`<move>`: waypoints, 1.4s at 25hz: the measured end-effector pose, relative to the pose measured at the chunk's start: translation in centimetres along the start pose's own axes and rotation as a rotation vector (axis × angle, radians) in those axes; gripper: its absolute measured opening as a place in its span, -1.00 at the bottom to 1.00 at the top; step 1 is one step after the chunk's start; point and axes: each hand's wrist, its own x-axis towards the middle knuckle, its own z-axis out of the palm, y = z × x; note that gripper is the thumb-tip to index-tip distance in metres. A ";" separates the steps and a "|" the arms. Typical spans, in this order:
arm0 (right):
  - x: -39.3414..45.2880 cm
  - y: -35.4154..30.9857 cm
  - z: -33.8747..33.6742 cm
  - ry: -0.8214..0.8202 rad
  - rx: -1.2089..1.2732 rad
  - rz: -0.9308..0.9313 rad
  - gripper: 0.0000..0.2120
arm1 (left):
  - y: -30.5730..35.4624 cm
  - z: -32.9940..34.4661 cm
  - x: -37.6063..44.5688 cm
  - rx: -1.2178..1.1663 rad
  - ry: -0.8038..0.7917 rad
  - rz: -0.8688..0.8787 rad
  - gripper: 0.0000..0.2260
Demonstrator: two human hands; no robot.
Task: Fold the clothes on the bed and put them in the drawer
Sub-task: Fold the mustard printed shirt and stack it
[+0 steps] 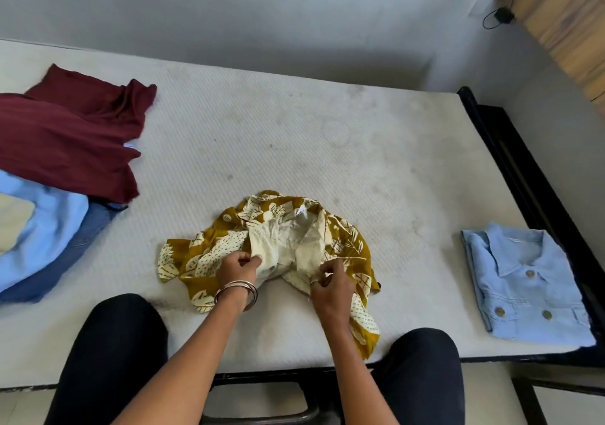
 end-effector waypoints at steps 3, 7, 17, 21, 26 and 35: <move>-1.0 -0.3 1.8 -0.437 -0.396 -0.122 -0.81 | 0.0 -0.9 -1.1 0.012 -0.077 0.026 -0.81; -2.4 -0.5 2.2 -0.433 -0.224 0.066 -0.80 | -1.0 -1.8 -2.1 0.111 -0.093 0.069 -0.81; -2.4 -4.2 -0.3 0.179 -0.409 -0.180 -0.91 | 1.4 -0.8 -6.2 0.130 -0.198 0.308 -0.79; -2.4 -5.1 -0.5 0.029 0.161 0.171 -0.94 | 1.8 0.4 -7.3 0.119 -0.149 0.356 -0.87; -2.5 -3.4 -0.7 -0.083 0.298 0.190 -0.90 | 2.3 0.7 -7.7 0.127 -0.119 0.326 -0.83; -2.4 -2.6 -0.8 -0.088 0.270 0.149 -0.88 | 1.7 0.7 -7.2 0.068 -0.204 0.332 -0.84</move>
